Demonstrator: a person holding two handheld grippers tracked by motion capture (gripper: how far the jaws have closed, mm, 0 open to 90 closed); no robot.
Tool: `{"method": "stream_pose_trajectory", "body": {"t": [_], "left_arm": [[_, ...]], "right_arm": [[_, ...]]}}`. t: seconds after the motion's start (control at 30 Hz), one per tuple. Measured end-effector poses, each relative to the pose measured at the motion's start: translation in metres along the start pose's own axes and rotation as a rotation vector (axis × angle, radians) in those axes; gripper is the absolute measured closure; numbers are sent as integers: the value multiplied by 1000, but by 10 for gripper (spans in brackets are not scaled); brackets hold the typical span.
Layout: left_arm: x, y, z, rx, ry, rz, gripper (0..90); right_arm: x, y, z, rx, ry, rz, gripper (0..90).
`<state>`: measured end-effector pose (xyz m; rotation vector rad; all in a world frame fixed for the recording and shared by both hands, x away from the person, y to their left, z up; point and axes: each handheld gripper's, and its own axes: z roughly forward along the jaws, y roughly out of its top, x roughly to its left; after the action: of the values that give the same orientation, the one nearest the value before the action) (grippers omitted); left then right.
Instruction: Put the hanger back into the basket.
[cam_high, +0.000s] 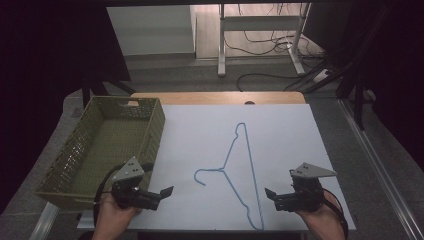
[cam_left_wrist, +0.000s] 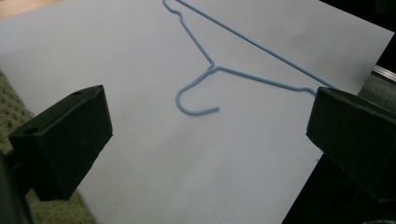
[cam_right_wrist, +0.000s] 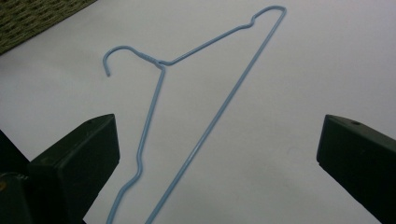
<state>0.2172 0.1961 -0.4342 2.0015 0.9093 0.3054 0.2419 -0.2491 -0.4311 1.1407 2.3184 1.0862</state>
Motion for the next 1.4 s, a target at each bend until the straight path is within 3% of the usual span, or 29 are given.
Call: {"method": "stream_pose_trajectory", "body": {"t": [0.43,0.67,1.07,1.23,1.4], "left_arm": [[-10,9,38,45,-51,33,0],[-12,10,58,70,-60,46,0],[-10,2,87,74,-94,72,0],[-5,-4,93,60,-118,63,0],[-2,-8,97,81,-104,72,0]], "right_arm": [[5,13,15,29,45,1,0],[14,24,31,70,54,-35,1],[30,37,65,95,111,-47,164],[34,38,85,124,132,-66,293],[37,38,105,155,156,-63,435]]}}
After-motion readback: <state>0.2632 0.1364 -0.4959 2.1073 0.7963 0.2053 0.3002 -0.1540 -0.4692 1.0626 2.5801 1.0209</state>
